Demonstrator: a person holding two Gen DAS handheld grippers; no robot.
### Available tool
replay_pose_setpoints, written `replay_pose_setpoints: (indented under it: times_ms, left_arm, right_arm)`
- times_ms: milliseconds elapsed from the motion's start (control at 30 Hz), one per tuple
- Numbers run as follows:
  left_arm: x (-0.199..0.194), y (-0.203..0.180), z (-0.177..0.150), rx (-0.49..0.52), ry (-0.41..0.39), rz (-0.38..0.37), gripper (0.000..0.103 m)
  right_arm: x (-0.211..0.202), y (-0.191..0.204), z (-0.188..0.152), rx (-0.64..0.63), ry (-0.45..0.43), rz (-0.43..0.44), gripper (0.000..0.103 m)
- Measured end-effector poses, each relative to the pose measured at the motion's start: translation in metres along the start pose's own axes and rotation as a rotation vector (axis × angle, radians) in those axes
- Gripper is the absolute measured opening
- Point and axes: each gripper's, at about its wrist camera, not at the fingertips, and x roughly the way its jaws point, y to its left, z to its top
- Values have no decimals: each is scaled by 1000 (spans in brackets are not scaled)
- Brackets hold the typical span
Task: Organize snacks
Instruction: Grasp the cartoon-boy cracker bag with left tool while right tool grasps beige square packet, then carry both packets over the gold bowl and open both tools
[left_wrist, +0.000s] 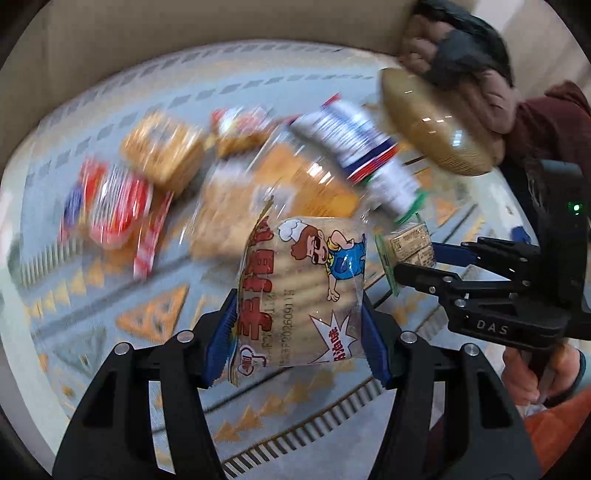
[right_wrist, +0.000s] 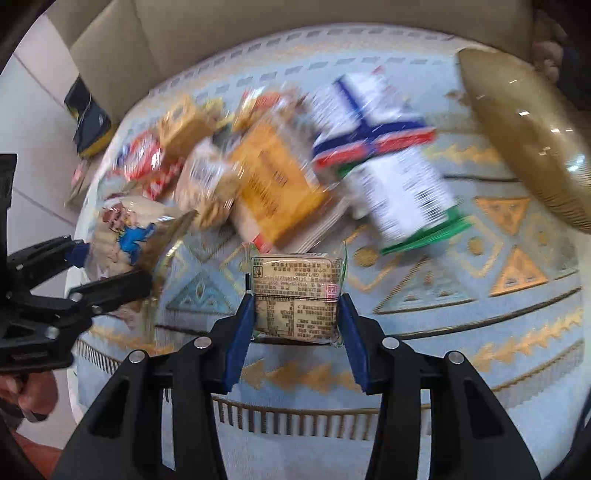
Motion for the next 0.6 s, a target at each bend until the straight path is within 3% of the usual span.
replay_pose_setpoints:
  times_ms: [200,400,467,500,533,600]
  left_arm:
    - [0,-65,82,200,-8,-67,61]
    - [31,-123,171,212,-87,-184,62]
    - [46,-138,194,212,-82,-221,71]
    - [50,-142,200,207,-67,-237,76]
    - [52,-141,203,192,-61,-246,78]
    - [49,-141,202,185,-72,-253,79]
  right_arm:
    - [-68,-74,20,193,-131,-113,45]
    - [-113,-146,62,368,-223,-313,46]
    - [-117,-164,72,403,-253,-354,51]
    - [-117,-175,76,417,-261,-367,68]
    - [-114,-176,78,427,-263,-375,77]
    - [-110,-178,77,441,-266,-396,77]
